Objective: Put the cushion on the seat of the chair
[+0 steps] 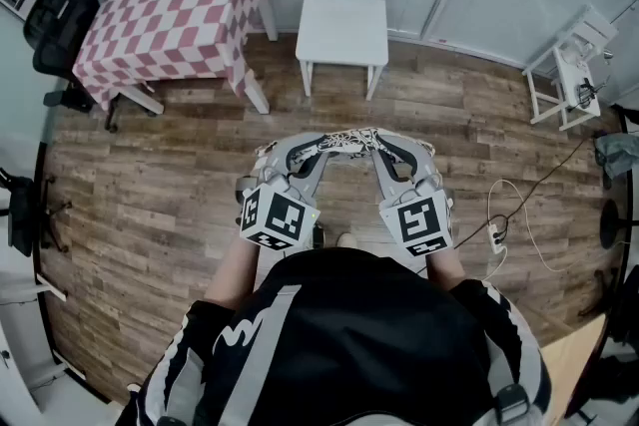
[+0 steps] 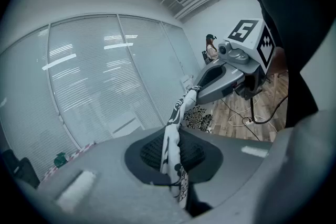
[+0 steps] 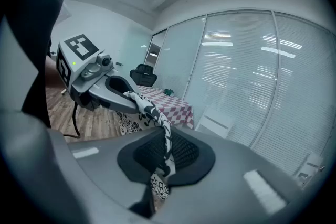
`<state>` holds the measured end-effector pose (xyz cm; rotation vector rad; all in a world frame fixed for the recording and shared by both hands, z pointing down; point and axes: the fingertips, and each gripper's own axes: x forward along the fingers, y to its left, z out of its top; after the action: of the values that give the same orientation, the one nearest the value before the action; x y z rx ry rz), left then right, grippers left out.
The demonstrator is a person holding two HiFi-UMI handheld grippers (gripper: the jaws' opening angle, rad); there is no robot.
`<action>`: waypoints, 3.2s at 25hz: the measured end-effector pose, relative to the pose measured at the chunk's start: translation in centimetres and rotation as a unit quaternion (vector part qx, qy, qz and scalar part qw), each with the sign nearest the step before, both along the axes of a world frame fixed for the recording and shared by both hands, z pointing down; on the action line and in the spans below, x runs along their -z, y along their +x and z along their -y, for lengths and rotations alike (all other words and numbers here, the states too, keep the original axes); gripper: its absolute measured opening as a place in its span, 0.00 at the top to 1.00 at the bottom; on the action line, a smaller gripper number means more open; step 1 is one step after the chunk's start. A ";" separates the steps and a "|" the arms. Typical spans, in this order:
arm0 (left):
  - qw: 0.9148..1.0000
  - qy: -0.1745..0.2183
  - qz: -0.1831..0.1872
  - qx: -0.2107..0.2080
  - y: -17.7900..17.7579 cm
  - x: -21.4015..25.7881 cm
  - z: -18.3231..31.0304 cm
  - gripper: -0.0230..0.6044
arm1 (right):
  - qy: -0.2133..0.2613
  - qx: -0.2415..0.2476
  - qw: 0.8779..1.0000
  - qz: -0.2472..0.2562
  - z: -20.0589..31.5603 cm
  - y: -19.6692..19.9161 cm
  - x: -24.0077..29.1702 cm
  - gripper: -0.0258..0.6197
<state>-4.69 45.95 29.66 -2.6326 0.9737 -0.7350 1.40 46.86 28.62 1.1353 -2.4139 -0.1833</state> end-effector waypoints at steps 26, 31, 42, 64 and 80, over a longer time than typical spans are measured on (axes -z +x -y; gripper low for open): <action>0.999 0.000 -0.014 0.035 2.8 -0.2 1.1 0.94 | 0.015 0.015 1.000 0.014 0.9 2.9 -0.1 0.95; 1.000 0.008 -0.009 0.027 3.4 -0.2 1.2 0.94 | 0.020 0.008 1.000 0.018 1.0 3.5 -0.2 0.95; 1.000 0.005 0.005 -0.002 4.8 -0.4 2.5 0.94 | 0.019 -0.011 1.000 0.018 2.6 5.0 -0.3 0.95; 1.000 0.017 0.004 -0.014 1.4 -0.8 15.6 0.94 | 0.023 -0.031 0.999 0.004 14.9 1.4 -1.3 0.95; 0.999 0.008 0.002 -0.039 -0.3 -1.0 24.9 0.94 | 0.017 -0.054 0.998 -0.001 24.2 -0.3 -1.2 0.95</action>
<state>-4.98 21.06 30.64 -2.6370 0.8676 -0.7121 1.06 22.71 29.85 1.2770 -2.3483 -0.1912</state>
